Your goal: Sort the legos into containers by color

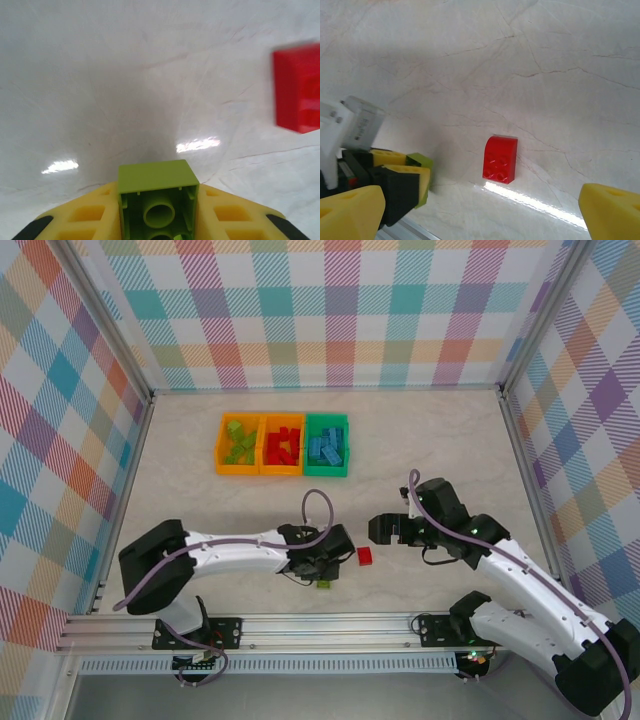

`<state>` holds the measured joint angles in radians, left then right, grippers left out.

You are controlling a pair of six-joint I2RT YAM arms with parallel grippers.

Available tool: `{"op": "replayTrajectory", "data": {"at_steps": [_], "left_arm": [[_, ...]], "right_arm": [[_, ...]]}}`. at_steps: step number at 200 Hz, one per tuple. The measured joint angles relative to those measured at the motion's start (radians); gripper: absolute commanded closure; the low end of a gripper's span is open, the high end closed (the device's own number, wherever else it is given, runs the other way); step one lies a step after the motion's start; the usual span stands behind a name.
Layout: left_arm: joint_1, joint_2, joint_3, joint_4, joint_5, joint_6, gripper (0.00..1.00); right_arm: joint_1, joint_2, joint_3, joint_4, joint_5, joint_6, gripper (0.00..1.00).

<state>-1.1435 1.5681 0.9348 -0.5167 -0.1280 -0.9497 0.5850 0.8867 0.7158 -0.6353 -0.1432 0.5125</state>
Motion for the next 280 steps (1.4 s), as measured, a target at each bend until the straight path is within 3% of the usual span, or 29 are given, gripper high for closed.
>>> {"op": "replayTrajectory", "data": {"at_steps": [39,75,110,144,191,212,241,280], "left_arm": [[0.138,-0.129,0.026,-0.005,-0.083,0.104,0.72],[0.374,-0.173,0.107,0.019,-0.142,0.248,0.71],[0.606,-0.140,0.225,0.063,-0.183,0.382,0.70],[0.759,-0.001,0.345,0.121,-0.227,0.478,0.69],[0.888,0.282,0.517,0.145,-0.234,0.546,0.63],[0.931,0.355,0.574,0.117,-0.229,0.556,0.48],[0.951,0.367,0.600,0.091,-0.209,0.577,0.33],[0.949,0.275,0.566,0.071,-0.124,0.573,0.33]], "right_arm": [[0.000,0.023,0.013,-0.001,-0.051,0.007,0.00],[0.000,0.029,0.022,0.010,-0.060,0.016,0.00],[0.000,0.042,0.034,0.021,-0.060,0.027,0.00],[0.000,0.053,0.042,0.025,-0.055,0.026,0.00],[0.000,0.079,0.073,0.024,-0.040,0.023,0.00],[0.000,0.079,0.073,0.018,-0.031,0.023,0.00],[0.000,0.080,0.074,0.005,-0.023,0.023,0.00],[0.005,0.114,0.076,0.003,-0.021,0.023,0.00]]}}
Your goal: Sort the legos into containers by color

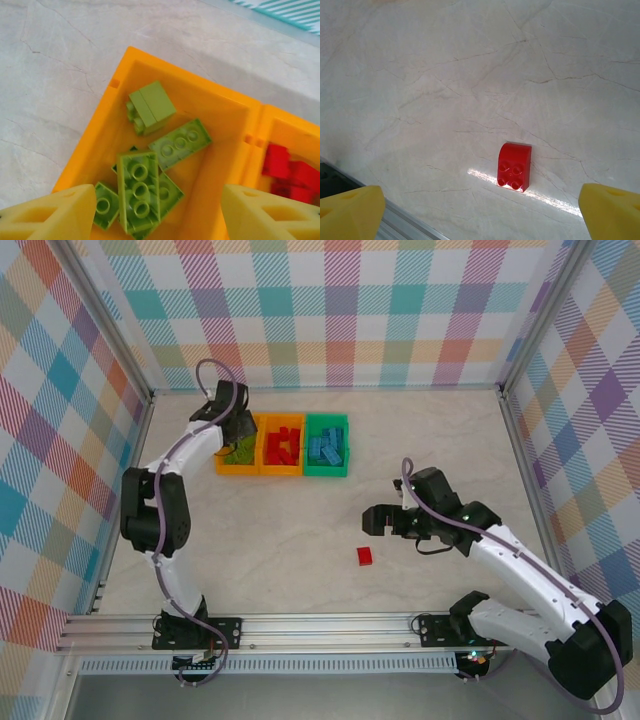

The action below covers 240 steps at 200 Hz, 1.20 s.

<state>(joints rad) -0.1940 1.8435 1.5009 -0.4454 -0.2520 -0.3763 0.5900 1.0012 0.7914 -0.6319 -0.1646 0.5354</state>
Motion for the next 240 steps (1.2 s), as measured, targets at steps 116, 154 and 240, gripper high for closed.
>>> {"op": "replayTrajectory", "data": {"at_steps": [116,154,240], "left_arm": [[-0.317,-0.883,-0.332,-0.222,0.407,0.383,0.19],[-0.328,-0.999,-0.431,-0.317,0.466,0.530,0.00],[-0.328,-1.201,-0.674,-0.190,0.526,0.702,0.00]], "right_arm": [[0.271,0.409,0.020,0.037,0.175,0.131,0.16],[0.319,0.515,0.057,0.040,0.250,0.163,0.32],[0.344,0.584,0.073,0.039,0.339,0.171,0.68]]}}
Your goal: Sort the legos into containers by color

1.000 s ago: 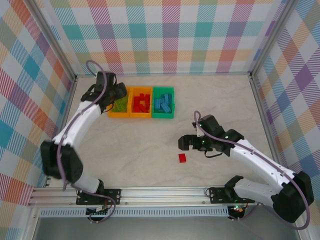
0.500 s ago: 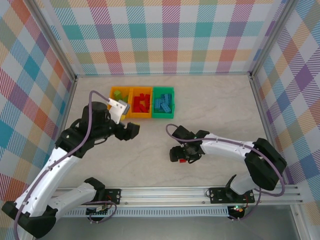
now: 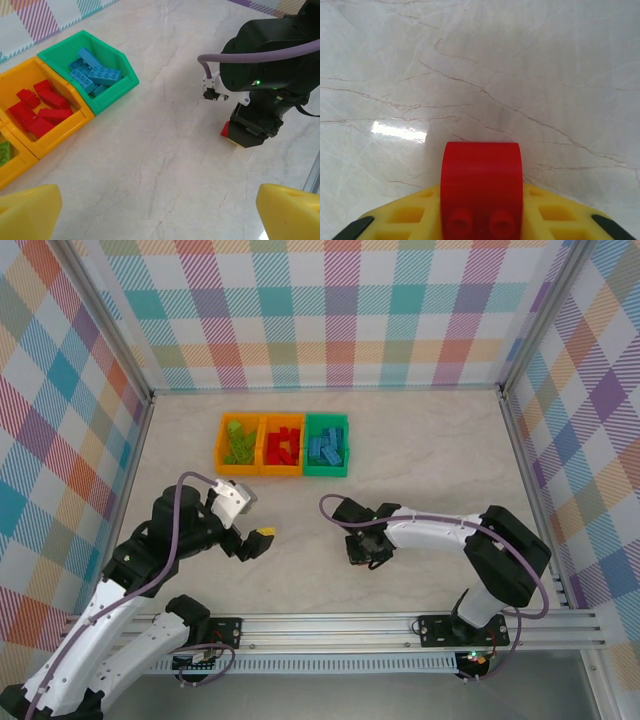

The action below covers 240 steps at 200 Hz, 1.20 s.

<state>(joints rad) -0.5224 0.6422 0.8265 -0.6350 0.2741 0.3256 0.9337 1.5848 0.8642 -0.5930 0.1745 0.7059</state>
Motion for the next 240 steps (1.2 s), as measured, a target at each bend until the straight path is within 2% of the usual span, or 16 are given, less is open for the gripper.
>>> {"op": "replayTrajectory", "data": {"at_steps": [33,56,77,133,164,189,200,223,240], "left_arm": [[0.000,-0.010,-0.045,0.038,0.061,0.058,0.00],[0.000,-0.030,-0.075,0.044,0.093,0.088,0.00],[-0.001,-0.064,-0.102,0.045,0.065,0.091,0.00],[-0.001,-0.124,-0.116,0.067,-0.211,0.044,0.00],[-0.001,-0.117,-0.126,0.066,-0.277,0.034,0.00],[-0.001,-0.098,-0.126,0.066,-0.306,0.034,0.00],[-0.001,-0.090,-0.126,0.066,-0.316,0.034,0.00],[-0.001,-0.081,-0.126,0.066,-0.334,0.034,0.00],[-0.001,-0.077,-0.126,0.066,-0.345,0.034,0.00]], "right_arm": [[0.000,-0.082,0.046,-0.007,0.031,-0.051,0.73],[-0.012,-0.127,0.160,0.031,0.059,-0.114,0.73],[-0.040,-0.108,0.285,0.097,0.062,-0.175,0.73],[-0.134,0.195,0.621,0.239,-0.002,-0.297,0.70],[-0.152,0.381,0.833,0.228,-0.019,-0.335,0.70],[-0.167,0.496,0.984,0.207,-0.027,-0.357,0.66],[-0.174,0.544,1.051,0.192,-0.027,-0.367,0.63],[-0.189,0.640,1.192,0.148,-0.026,-0.397,0.46],[-0.194,0.699,1.281,0.109,-0.026,-0.408,0.41]]}}
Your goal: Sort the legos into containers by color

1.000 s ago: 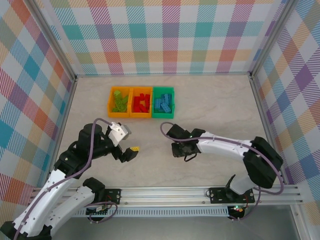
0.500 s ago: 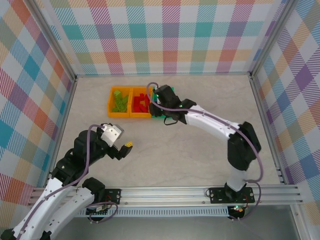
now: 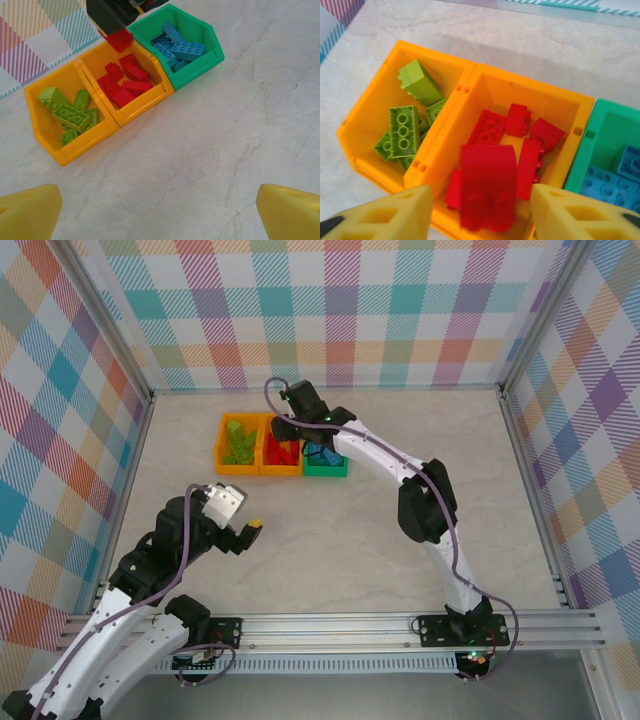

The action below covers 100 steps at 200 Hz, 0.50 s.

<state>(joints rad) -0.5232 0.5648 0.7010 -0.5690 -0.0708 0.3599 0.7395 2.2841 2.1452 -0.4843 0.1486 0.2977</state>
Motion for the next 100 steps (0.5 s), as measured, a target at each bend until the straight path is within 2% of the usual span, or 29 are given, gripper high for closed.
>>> {"op": "replayTrajectory", "data": {"at_steps": [28,52,78,100], "left_arm": [[0.000,0.005,-0.001,0.000,-0.014,0.000,0.00],[0.000,0.013,-0.007,-0.001,-0.069,-0.009,0.00],[0.001,0.043,0.005,-0.025,-0.205,-0.087,0.00],[0.002,0.053,0.033,-0.045,-0.296,-0.240,0.00]], "right_arm": [[-0.008,0.058,0.105,-0.074,0.000,-0.013,0.41],[-0.008,0.043,0.096,-0.104,-0.003,-0.024,0.39],[-0.008,-0.119,-0.156,-0.056,-0.008,-0.041,0.28],[-0.008,-0.346,-0.439,0.006,0.006,-0.060,0.13]]}}
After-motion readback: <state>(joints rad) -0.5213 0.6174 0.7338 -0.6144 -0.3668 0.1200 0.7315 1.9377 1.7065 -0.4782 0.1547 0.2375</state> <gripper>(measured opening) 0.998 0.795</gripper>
